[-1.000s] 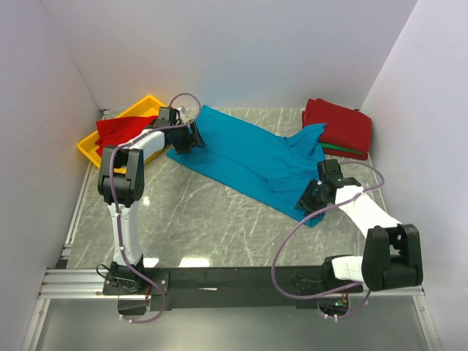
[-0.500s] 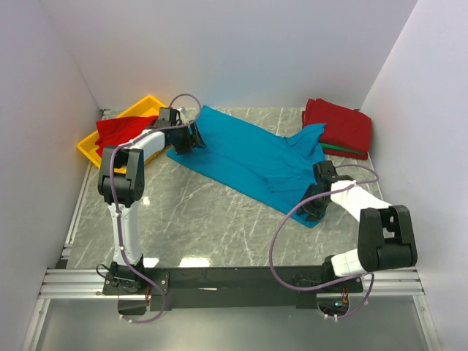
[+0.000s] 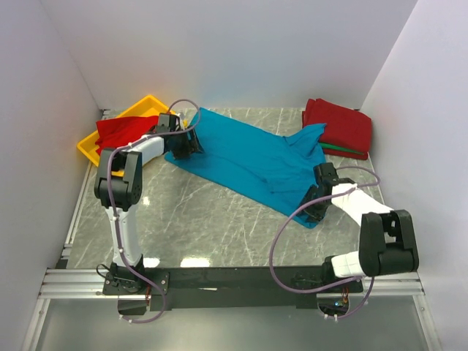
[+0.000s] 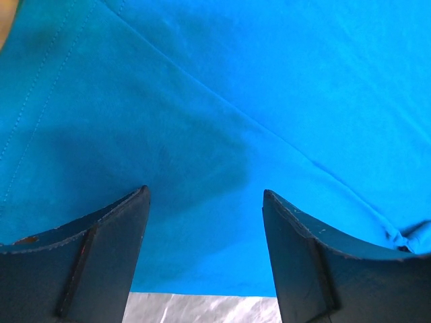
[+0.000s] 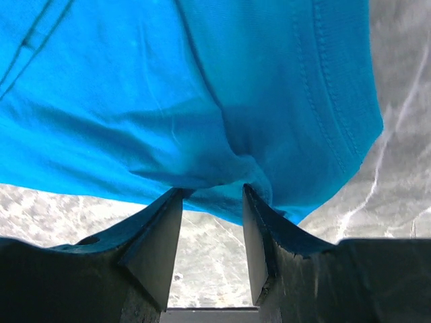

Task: Fold and stack the t-shirts
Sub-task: Fold the tshirt

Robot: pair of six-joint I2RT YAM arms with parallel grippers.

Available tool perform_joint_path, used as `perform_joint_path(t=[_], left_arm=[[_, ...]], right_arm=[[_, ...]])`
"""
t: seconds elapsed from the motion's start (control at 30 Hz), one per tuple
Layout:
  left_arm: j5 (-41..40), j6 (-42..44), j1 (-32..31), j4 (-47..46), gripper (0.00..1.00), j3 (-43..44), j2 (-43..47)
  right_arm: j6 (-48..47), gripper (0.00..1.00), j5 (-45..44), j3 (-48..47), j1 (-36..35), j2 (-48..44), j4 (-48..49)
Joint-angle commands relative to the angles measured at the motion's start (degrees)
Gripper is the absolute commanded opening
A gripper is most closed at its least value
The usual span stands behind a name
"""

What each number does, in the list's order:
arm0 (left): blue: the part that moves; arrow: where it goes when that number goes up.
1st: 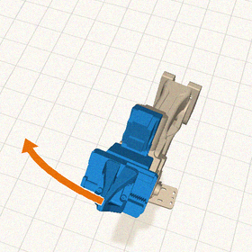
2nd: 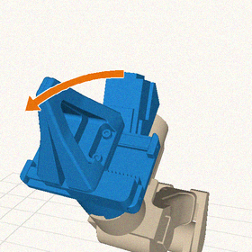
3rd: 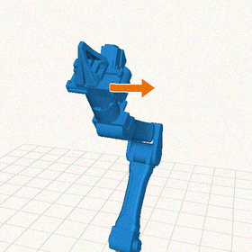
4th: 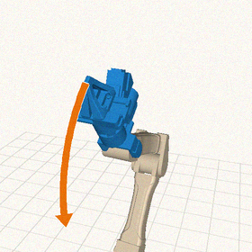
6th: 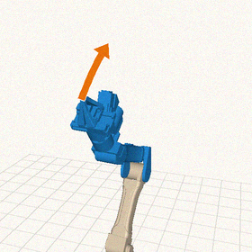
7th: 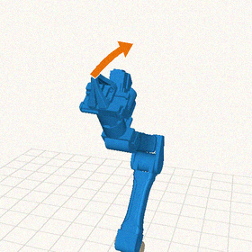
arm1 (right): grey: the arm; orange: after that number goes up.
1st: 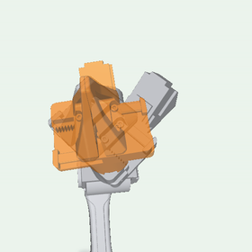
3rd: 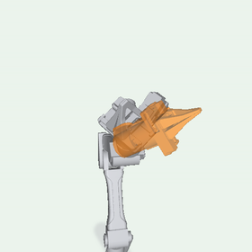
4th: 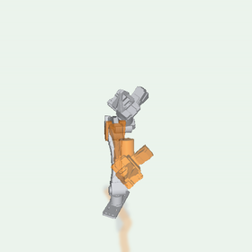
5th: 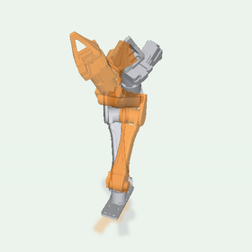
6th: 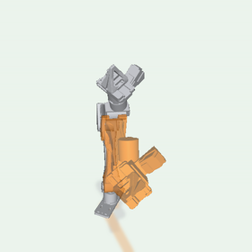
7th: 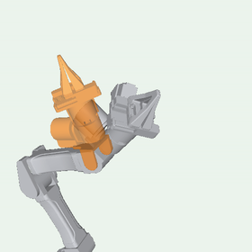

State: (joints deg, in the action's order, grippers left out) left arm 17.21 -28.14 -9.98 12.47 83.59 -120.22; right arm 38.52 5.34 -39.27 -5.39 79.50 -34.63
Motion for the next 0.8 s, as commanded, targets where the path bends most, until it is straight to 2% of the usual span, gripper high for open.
perform_joint_path(t=[0.0, 0.4, 0.77], left_arm=[[-5.6, -0.2, 0.0, 7.6, 0.75, -5.1, 2.0], [-5.3, -0.1, -0.1, 9.4, 0.75, -16.1, 9.3], [-8.2, 0.5, -0.2, 12.6, 0.76, -19.9, 14.8]], right_arm=[[0.5, 0.49, -1.8, 4.9, -0.3, -1.0, -6.3], [0.4, 0.5, 0.5, 6.7, -0.4, -7.1, -11.8], [2.5, 0.5, 2.1, 6.8, -0.3, -14.0, -15.4]])
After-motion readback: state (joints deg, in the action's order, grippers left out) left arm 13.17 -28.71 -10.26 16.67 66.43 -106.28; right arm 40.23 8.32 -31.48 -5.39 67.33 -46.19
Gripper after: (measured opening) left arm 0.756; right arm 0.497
